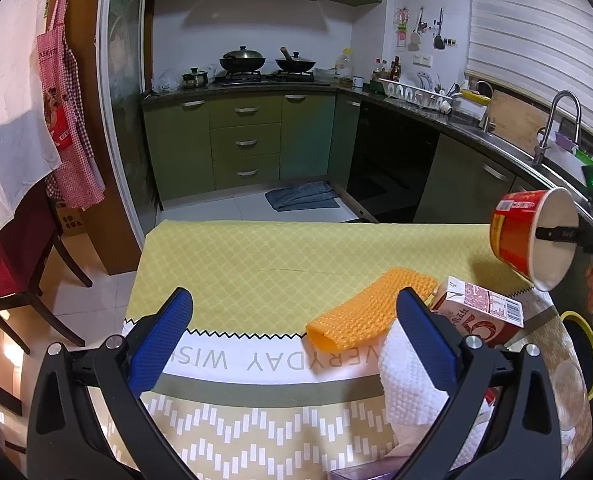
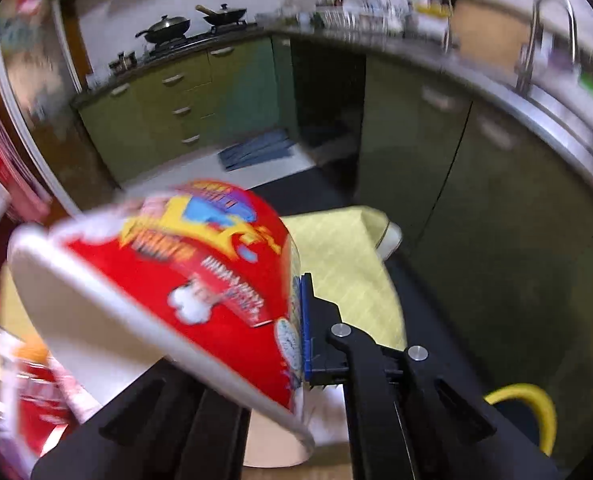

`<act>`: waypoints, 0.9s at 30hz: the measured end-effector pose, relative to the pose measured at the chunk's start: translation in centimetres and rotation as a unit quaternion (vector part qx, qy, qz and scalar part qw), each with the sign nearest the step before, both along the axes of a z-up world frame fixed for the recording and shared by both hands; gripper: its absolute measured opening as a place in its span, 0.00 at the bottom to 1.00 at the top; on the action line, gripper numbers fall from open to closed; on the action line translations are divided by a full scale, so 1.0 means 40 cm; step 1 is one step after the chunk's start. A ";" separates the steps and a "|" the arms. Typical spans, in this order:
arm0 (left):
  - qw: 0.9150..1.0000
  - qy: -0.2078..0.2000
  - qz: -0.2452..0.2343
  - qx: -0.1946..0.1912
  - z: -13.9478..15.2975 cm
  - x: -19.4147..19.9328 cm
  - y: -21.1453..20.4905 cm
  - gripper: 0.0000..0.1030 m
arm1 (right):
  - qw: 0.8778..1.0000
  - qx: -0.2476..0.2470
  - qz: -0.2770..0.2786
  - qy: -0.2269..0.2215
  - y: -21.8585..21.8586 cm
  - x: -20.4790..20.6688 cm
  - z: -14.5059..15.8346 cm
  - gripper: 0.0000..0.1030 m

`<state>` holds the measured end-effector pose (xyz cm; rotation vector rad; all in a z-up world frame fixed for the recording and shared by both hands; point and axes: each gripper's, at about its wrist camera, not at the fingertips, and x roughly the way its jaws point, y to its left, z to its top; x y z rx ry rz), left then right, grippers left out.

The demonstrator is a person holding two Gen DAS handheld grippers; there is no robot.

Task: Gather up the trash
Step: 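Carry the red cup over the yellow-rimmed bin and open the right tool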

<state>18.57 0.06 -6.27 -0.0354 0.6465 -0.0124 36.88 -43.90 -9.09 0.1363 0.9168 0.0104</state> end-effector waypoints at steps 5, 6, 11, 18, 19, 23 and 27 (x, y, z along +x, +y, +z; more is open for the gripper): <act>1.000 -0.003 -0.005 0.001 0.004 -0.007 -0.010 0.94 | 0.996 0.082 0.005 0.043 -0.126 -0.071 0.044 0.03; 1.000 -0.004 -0.006 0.001 0.007 -0.009 -0.010 0.94 | 0.995 0.090 0.001 0.049 -0.161 -0.094 0.057 0.03; 1.000 -0.011 -0.014 -0.002 0.018 -0.023 -0.020 0.94 | 0.992 0.089 -0.045 0.084 -0.341 -0.218 0.096 0.03; 1.000 -0.017 -0.023 0.005 0.024 -0.035 -0.041 0.94 | 0.970 0.074 -0.119 0.200 -0.564 -0.330 -0.048 0.03; 1.000 -0.017 -0.025 0.005 0.024 -0.036 -0.045 0.94 | 0.966 0.076 -0.124 0.215 -0.579 -0.334 -0.076 0.03; 0.999 -0.018 -0.029 0.010 0.022 -0.039 -0.054 0.94 | 0.948 0.072 -0.139 0.276 -0.640 -0.324 -0.198 0.03; 0.999 -0.016 -0.032 0.011 0.021 -0.037 -0.058 0.94 | 0.939 0.071 -0.146 0.304 -0.665 -0.298 -0.271 0.05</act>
